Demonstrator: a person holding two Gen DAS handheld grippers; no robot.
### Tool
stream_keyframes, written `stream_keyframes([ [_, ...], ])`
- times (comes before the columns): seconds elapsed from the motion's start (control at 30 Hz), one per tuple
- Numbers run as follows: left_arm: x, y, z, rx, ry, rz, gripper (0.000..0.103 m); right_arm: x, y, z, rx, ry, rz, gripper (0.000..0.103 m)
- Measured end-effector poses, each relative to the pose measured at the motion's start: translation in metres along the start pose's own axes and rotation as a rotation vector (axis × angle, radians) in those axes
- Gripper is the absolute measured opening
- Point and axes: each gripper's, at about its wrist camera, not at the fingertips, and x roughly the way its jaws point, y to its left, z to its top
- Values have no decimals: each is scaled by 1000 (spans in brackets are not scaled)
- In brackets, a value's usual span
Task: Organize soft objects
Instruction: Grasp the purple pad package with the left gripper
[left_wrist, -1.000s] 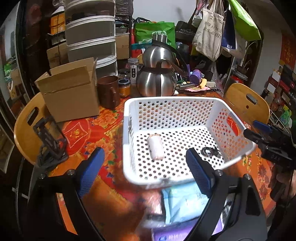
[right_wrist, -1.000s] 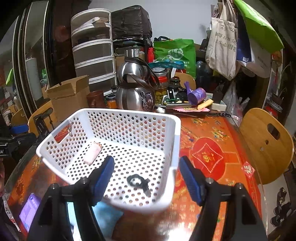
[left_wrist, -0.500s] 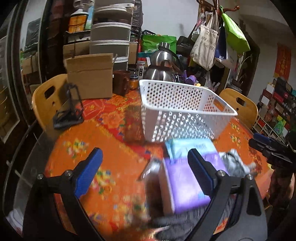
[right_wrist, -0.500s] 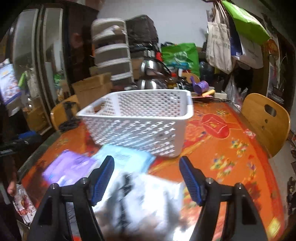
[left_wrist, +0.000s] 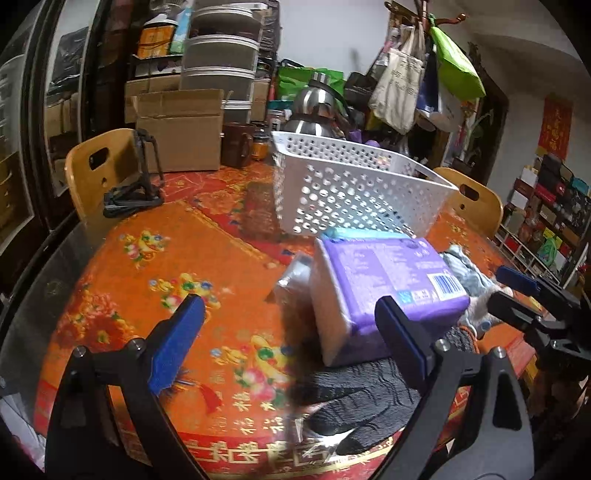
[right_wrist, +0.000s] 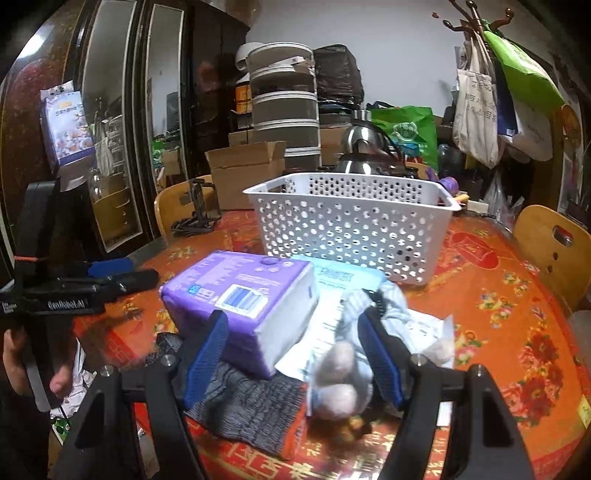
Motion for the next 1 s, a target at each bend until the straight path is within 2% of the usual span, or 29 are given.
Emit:
stream_keyframes([
  [0.17,12,-13,-1,44,-7,-42,92,-1,11,0,-27,-22,34,72],
  [0.5,23,-12,-4,27,-1,-75,92,1,30,-2,-74,-34,35,70],
  [0.63,25,-13,-5,31,-1,-83,92,16,27,-6,-53,15,66,53],
  [0.7,26,-13,-4,35,0,-91,92,23,27,-9,-56,36,71,49],
  [1.0,28,-20,-9,79,2,-123,89,33,17,-13,-66,51,74,46],
])
